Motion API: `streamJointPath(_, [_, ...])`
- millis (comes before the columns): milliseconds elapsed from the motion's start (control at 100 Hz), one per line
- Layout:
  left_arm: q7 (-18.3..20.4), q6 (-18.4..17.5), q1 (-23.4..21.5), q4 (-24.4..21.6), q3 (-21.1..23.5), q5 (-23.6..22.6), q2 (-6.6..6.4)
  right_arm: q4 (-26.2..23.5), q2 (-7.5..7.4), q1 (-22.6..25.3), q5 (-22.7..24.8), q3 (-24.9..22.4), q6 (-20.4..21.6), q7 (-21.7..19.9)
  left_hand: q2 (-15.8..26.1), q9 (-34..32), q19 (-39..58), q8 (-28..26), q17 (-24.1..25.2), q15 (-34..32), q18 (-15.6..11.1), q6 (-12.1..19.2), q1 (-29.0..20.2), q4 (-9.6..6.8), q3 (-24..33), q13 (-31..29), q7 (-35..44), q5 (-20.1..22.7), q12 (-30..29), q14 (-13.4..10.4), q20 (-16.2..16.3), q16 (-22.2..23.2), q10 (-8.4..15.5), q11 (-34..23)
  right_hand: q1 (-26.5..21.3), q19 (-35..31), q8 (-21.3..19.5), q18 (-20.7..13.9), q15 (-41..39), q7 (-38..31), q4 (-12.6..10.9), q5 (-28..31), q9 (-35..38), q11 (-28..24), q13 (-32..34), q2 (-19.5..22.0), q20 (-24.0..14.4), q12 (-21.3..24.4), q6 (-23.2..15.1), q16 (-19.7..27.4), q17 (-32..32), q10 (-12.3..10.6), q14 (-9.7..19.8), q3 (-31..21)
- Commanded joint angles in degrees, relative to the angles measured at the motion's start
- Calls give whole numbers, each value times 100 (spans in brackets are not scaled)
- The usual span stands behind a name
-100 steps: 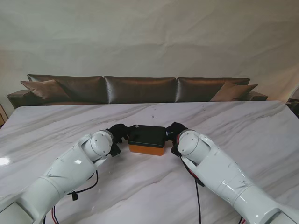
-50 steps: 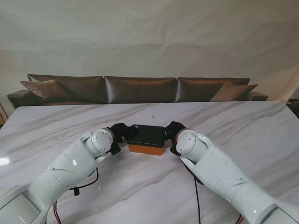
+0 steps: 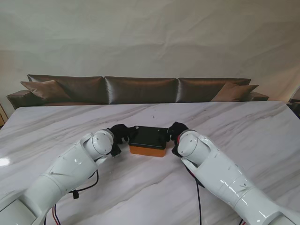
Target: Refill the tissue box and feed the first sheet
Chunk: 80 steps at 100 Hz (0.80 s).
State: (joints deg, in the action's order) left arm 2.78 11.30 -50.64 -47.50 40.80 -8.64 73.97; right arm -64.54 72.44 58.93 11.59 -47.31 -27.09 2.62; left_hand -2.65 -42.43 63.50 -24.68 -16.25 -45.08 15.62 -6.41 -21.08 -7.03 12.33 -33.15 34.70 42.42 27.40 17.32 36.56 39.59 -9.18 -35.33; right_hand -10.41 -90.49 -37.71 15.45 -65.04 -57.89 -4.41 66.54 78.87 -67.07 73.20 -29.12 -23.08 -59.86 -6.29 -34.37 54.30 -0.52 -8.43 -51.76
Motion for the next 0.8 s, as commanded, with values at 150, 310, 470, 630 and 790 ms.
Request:
streamJointPath(150, [10,-15,126,122,31,1,80,204,65,-196,-77,27,-59,-78,89,-321,1189,-281,-113,-185,-211,557,102,130,-227,-236,402,209,226,150,166,132,177,-328,-127,-385,-162,-41,-420,67,-22,291,382,-318,181,-12,26,-84,-116,-86,155,-364,4,-338])
streamJointPath(310, [-21,-38,182,211,19,10,114,366,104,-304,-114,81,-62,-77,82,-387,1246,-411,-141,-270,-219,588,91,126,-240,-301,561,229,310,138,191,205,193,-408,-188,-412,-219,-16,-455,9,96,311,381,-387,180,-62,11,-76,-136,-100,160,-380,16,-465])
streamJointPath(470, [-32,-184,276,471,-52,58,196,570,141,-415,-179,194,15,-145,87,-418,1308,-566,-173,-350,-238,618,74,118,-228,-334,735,211,401,120,219,282,204,-495,-358,-403,457,-41,-448,-255,476,161,375,-402,180,-474,3,-31,-222,-95,140,-394,17,-984])
streamJointPath(630, [-26,-291,327,651,-117,122,269,794,204,-514,-253,330,123,-177,49,-465,1354,-619,-199,-398,-235,637,16,107,-184,-376,783,251,443,115,239,324,215,-535,-548,-399,761,-49,-430,-523,521,-46,372,-353,182,-925,-5,-30,-334,-87,136,-455,33,-1434])
streamJointPath(790, [-11,-239,302,576,-165,78,249,1002,274,-593,-306,418,183,-149,-35,-565,1458,-850,-291,-527,-267,768,-98,124,-34,-488,1056,284,577,32,274,417,292,-691,-623,-397,786,-55,-435,-626,520,-79,369,-398,183,-968,-6,-69,-327,-90,132,-456,49,-1538])
